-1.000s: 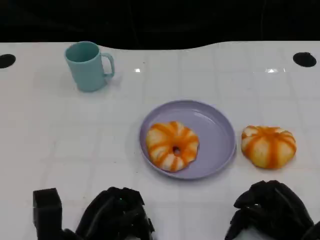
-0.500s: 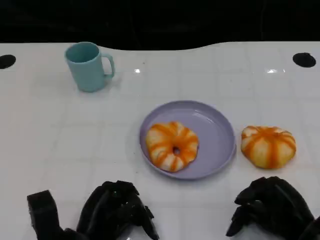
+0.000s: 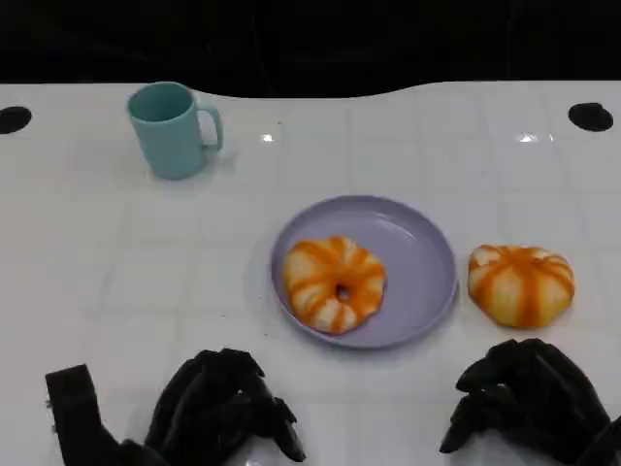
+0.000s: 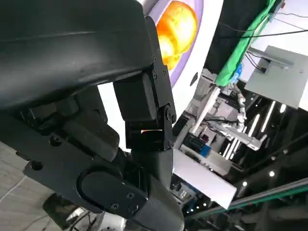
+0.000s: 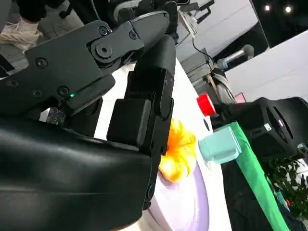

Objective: Grasp the bread from the table and place it into the plate.

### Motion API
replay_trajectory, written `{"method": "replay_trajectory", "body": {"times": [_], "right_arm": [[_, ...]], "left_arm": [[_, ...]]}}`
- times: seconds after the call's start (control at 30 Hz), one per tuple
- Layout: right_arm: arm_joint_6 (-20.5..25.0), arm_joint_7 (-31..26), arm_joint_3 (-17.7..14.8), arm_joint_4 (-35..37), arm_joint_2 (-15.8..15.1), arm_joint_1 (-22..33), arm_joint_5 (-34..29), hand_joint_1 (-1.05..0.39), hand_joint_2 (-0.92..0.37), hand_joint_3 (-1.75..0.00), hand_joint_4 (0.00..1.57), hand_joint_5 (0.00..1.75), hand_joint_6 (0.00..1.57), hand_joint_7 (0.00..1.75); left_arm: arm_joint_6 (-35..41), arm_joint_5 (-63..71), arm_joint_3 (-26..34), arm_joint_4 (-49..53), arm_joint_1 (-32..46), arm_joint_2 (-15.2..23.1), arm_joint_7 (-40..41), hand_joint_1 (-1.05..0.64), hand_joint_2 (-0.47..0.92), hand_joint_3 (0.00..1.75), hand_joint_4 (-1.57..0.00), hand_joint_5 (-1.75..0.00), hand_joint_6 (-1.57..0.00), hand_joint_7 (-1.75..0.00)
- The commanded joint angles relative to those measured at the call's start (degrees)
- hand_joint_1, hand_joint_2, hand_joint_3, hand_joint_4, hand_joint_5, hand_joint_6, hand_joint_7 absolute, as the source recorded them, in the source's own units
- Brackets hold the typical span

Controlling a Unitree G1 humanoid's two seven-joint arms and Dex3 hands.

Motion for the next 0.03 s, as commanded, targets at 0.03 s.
{"method": "replay_trajectory", "body": {"times": [0.03], "right_arm": [[1.39,0.67,-0.80,1.58,-0.57,0.90,0.34,-0.67,-0.72,0.00,1.57,0.29,1.57,0.04]], "left_arm": [[2.45,-0.41,0.71,0.89,1.06,0.87,-0.02,-1.05,0.55,0.00,-1.57,-0.59,-1.57,-0.39]]}}
